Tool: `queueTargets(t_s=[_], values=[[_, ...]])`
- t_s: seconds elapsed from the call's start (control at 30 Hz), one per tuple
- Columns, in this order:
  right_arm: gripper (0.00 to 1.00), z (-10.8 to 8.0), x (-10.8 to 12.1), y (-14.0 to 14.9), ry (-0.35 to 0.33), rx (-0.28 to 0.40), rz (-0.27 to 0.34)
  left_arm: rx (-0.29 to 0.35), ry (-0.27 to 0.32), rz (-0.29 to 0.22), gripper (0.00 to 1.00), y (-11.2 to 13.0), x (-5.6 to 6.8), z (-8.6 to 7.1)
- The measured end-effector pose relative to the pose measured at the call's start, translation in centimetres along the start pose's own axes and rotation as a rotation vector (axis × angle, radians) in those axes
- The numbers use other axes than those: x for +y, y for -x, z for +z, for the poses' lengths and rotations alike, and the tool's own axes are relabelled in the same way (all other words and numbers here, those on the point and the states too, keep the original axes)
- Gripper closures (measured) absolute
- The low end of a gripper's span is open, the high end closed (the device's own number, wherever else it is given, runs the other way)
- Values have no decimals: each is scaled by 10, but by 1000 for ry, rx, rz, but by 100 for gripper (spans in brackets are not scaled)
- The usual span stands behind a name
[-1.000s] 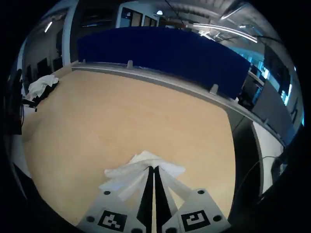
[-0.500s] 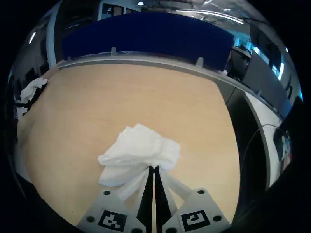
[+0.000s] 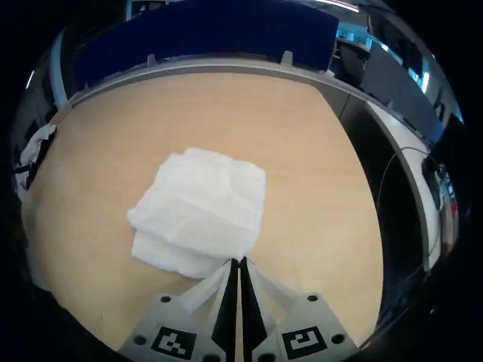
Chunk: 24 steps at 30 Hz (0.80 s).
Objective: Fold towel
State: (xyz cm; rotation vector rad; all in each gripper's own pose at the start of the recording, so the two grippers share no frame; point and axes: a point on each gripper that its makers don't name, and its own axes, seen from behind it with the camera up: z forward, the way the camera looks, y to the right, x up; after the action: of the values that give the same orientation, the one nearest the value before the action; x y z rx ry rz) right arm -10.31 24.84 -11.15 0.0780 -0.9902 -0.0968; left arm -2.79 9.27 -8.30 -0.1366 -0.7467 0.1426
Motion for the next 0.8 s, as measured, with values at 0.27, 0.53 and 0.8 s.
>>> queueTargets(t_s=[0.27, 0.53, 0.8], values=[[96, 8, 2, 20, 40, -53, 15, -1, 1, 5, 10, 2, -1, -1], [94, 11, 3, 23, 71, -73, 7, 1, 5, 11, 10, 0, -2, -1], [90, 12, 5, 23, 92, -81, 3, 3, 5, 15, 10, 1, -3, 0]])
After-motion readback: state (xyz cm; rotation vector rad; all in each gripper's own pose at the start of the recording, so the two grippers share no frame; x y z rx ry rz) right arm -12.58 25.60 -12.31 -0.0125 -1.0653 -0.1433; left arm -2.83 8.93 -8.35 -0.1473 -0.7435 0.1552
